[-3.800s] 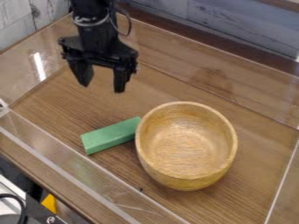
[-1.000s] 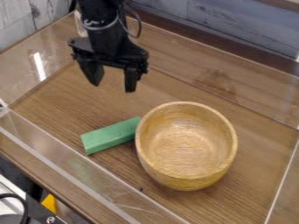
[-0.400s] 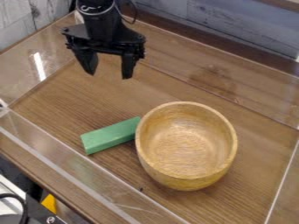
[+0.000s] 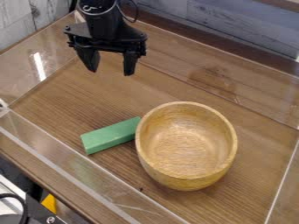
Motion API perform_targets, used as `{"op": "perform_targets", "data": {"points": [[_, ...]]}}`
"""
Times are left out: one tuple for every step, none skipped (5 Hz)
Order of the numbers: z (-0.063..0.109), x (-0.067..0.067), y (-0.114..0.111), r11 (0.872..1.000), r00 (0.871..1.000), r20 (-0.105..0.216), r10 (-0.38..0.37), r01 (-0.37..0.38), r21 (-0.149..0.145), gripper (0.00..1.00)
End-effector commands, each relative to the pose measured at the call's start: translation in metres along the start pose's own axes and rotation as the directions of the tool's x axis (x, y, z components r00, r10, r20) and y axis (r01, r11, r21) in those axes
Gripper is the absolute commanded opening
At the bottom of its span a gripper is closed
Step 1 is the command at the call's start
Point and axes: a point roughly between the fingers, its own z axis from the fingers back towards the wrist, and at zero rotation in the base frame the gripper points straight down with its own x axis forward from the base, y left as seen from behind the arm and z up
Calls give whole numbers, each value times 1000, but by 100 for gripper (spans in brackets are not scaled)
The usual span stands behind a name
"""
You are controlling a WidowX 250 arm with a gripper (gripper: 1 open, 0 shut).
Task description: Remove the green block from inside the brown bowl and put it on the table
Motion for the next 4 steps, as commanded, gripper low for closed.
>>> {"op": "perform_targets", "data": {"points": [[5,9,11,999,999,30,-41,41,-8,100],[6,21,27,997,996,46,-72,73,-11,100],[11,36,34,998,996,60,-69,69,-11,100],[9,56,42,999,996,75,-53,53,-11,100]]}}
